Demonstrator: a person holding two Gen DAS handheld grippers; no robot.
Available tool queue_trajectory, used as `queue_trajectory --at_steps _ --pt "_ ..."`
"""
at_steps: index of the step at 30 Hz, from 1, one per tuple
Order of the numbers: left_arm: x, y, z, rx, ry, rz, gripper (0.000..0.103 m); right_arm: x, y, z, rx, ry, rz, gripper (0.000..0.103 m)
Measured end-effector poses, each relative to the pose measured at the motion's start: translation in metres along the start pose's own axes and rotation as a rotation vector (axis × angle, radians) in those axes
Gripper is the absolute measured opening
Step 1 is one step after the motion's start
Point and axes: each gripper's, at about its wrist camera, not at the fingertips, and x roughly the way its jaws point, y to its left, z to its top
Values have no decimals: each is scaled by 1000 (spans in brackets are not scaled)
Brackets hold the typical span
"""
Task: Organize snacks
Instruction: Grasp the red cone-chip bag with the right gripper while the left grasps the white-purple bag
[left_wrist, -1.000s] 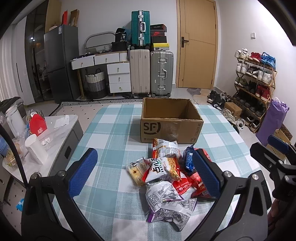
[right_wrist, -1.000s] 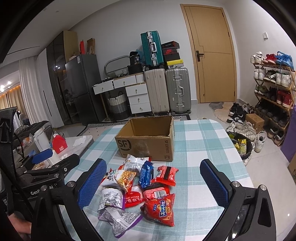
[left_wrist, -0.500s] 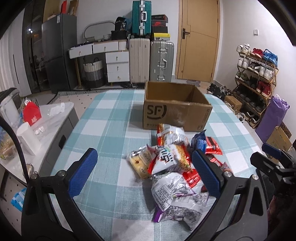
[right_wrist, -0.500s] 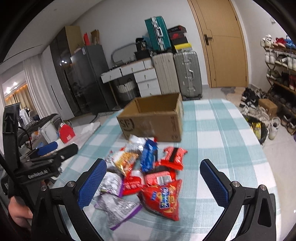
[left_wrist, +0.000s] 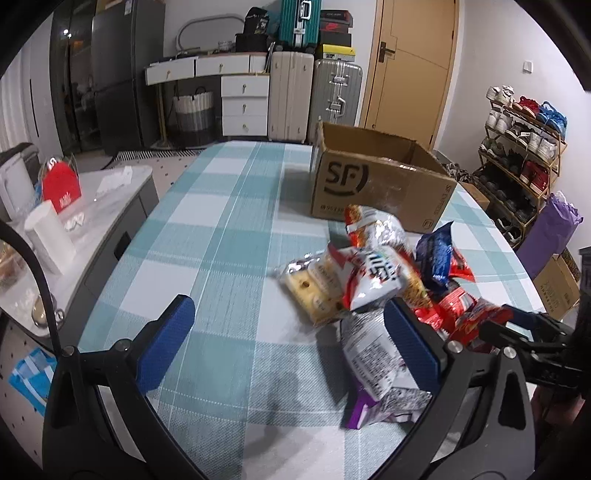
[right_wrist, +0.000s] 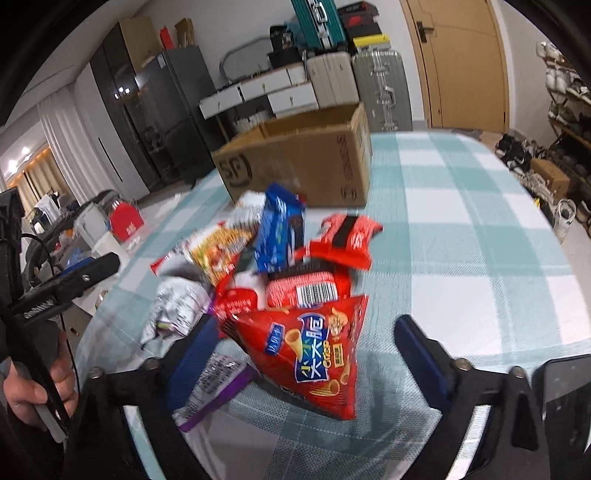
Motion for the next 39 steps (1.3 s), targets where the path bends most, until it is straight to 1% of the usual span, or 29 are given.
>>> queue_trajectory --at_steps 1,4,6,9,11,12,14,18,22,28,31,35,39 --pt "1 2 -2 -3 7 1 102 5 0 -1 3 15 10 83" --pt "4 5 -5 -5 24 -8 102 19 -2 -3 11 49 18 79" --pt "6 5 -8 -4 30 -17 102 25 -3 -3 9 60 10 78" --pt "12 5 -10 0 45 -35 102 28 -5 -4 18 70 14 68" --pt "15 4 -10 -5 57 -49 102 27 -8 -4 26 64 32 59" --pt "16 3 -11 -6 64 -58 102 27 -11 -4 33 59 51 57" --pt "20 0 -13 -7 78 -69 102 25 -12 -5 29 64 56 53" --pt "24 -7 -17 -4 109 -95 102 25 -8 -6 -10 54 38 52" --pt "28 -14 -16 0 134 -121 102 22 -12 -7 22 42 64 52" --pt "38 -29 -12 11 159 -157 102 10 -13 -6 25 9 77 52" --pt "46 -33 -12 -5 187 -190 102 4 -13 -5 20 -5 83 52" --pt "61 -34 -11 -23 223 -189 102 -1 -14 -6 25 -17 88 52" --pt "72 -34 -10 -49 246 -220 102 -6 -14 -6 17 -26 89 52"
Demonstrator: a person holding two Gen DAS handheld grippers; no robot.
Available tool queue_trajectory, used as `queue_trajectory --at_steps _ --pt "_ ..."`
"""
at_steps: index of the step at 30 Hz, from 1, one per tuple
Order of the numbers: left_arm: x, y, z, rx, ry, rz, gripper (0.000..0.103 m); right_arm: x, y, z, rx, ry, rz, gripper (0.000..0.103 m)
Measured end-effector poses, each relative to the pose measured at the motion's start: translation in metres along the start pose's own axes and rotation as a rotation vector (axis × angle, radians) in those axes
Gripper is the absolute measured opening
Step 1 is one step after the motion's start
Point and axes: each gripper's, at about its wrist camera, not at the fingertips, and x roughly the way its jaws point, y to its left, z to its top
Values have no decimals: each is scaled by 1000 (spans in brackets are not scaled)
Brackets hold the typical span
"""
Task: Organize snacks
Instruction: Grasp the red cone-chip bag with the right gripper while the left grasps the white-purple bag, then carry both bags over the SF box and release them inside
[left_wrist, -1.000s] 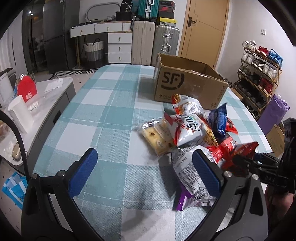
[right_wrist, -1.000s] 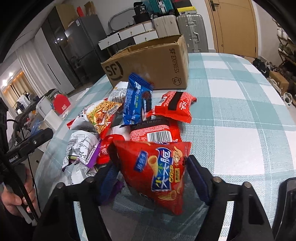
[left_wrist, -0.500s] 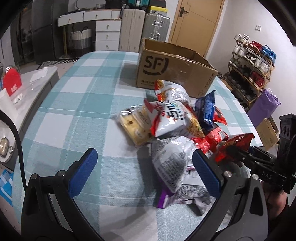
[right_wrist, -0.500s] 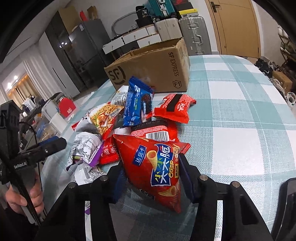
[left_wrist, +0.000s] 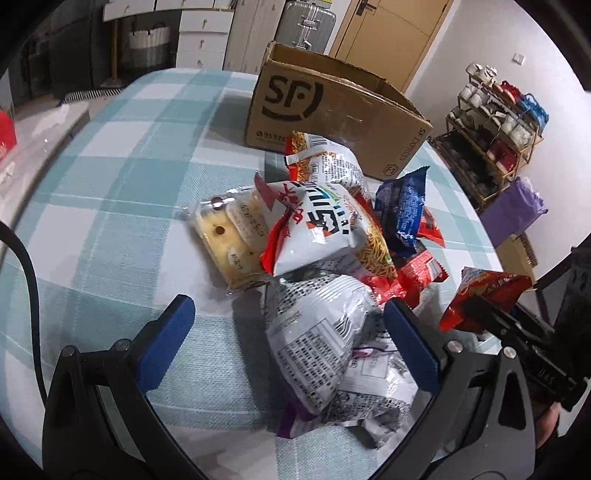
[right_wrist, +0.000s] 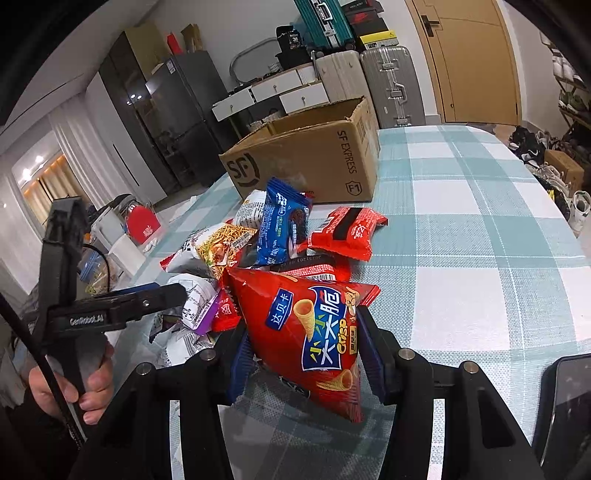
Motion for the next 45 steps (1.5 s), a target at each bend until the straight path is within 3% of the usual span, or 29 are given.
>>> queue_trajectory --at_steps 5,12,20,30,40,45 --pt "13 1 4 -24 34 -23 100 -4 -2 -2 8 -4 5 52" --pt "29 11 7 -96 84 -186 67 -9 -4 -3 18 -4 5 52" --pt "25 29 1 -155 52 -266 53 -13 0 -5 10 -3 -2 52" --pt "3 40 -3 -123 -9 -214 51 -22 16 -6 -25 -13 -17 52" --pt "-48 35 -3 -12 -116 -95 52 -42 41 2 -71 -46 -11 52" --pt "-81 28 12 79 -183 -33 52 -54 54 18 -84 -67 16 52"
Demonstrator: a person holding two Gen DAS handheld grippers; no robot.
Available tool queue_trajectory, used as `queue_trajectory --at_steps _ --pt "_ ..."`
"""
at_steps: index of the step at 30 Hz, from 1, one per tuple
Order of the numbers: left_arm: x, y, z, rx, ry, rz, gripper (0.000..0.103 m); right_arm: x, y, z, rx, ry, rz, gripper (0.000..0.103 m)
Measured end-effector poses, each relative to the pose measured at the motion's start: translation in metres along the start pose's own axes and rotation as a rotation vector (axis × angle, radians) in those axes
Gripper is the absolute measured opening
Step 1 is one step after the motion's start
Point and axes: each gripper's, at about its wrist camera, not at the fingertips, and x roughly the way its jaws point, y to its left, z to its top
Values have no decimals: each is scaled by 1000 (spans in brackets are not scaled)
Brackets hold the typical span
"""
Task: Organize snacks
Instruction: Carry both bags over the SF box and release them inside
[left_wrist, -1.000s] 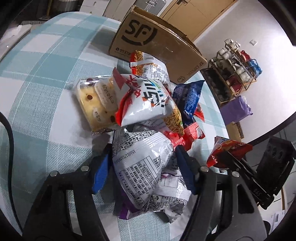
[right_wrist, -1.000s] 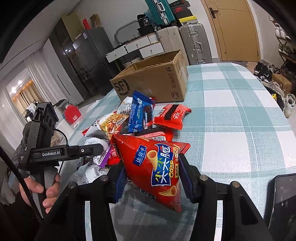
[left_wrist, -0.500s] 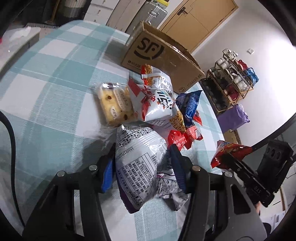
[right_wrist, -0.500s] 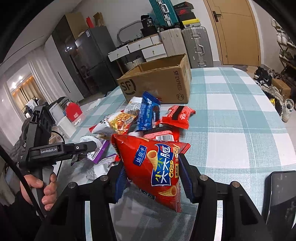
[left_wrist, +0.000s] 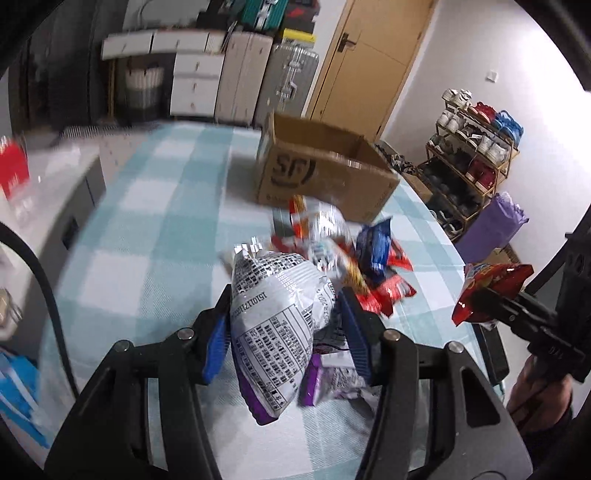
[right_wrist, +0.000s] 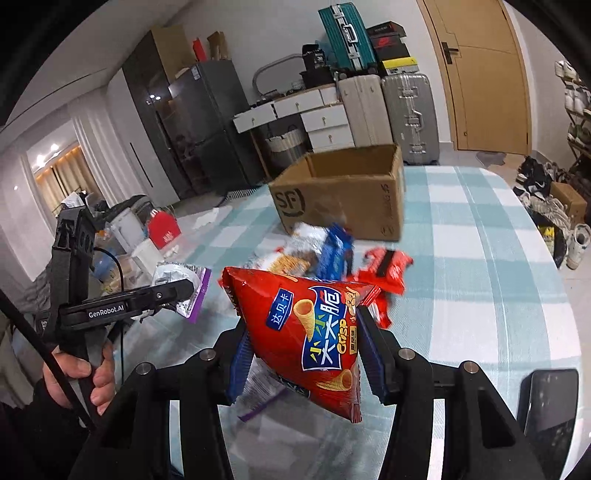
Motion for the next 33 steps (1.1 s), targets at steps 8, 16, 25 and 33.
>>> queue_trajectory --at_steps 8,16,25,33 --pt "-30 -12 47 118 -87 51 52 -11 16 43 -21 -53 79 52" --pt "-41 -32 98 168 -131 34 52 -18 27 90 -26 -102 171 52" --pt "-34 -53 170 176 -134 -25 52 -30 27 152 -55 -185 180 52" --pt "18 -78 241 105 -105 -30 52 -21 19 204 -70 -212 146 52"
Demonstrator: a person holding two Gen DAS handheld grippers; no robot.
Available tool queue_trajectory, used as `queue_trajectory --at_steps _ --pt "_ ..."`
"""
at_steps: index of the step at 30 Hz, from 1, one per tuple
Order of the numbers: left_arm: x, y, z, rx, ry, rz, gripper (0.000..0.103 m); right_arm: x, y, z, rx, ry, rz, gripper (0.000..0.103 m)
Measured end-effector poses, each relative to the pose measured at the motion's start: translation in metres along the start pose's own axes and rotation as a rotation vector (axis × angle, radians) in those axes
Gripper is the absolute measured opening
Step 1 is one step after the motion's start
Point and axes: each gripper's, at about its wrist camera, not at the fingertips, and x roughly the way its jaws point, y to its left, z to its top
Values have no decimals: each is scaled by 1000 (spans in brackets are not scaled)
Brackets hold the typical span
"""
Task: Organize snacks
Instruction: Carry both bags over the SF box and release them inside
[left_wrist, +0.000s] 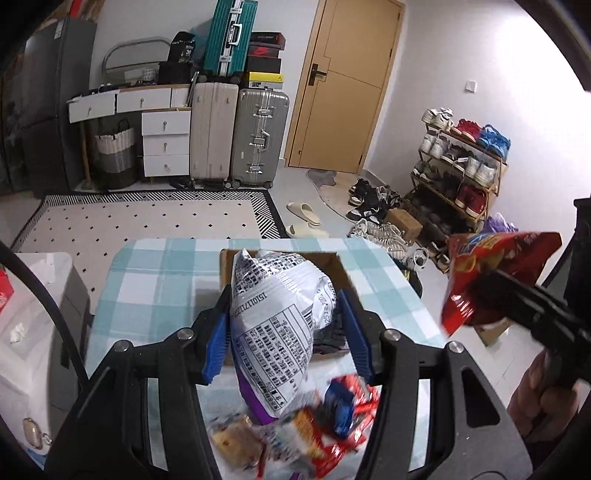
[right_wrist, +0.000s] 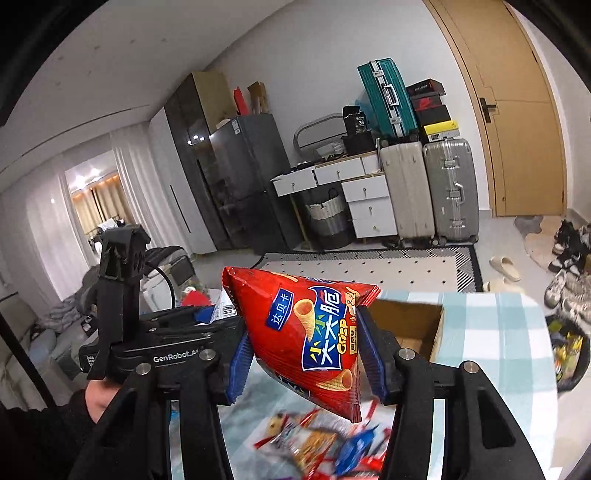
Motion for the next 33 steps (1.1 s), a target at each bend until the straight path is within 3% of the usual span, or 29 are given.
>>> queue_trajectory --at_steps 8,15,25,33 --pt "89 0 49 -54 105 -39 52 49 -31 27 3 29 -63 52" --pt "170 13 61 -59 210 -34 52 101 -71 28 29 97 -98 52" --pt "257 30 41 -70 324 2 52 161 -123 4 78 194 -127 52" --pt "298 45 15 -79 383 -1 52 187 -143 -17 101 247 -123 52"
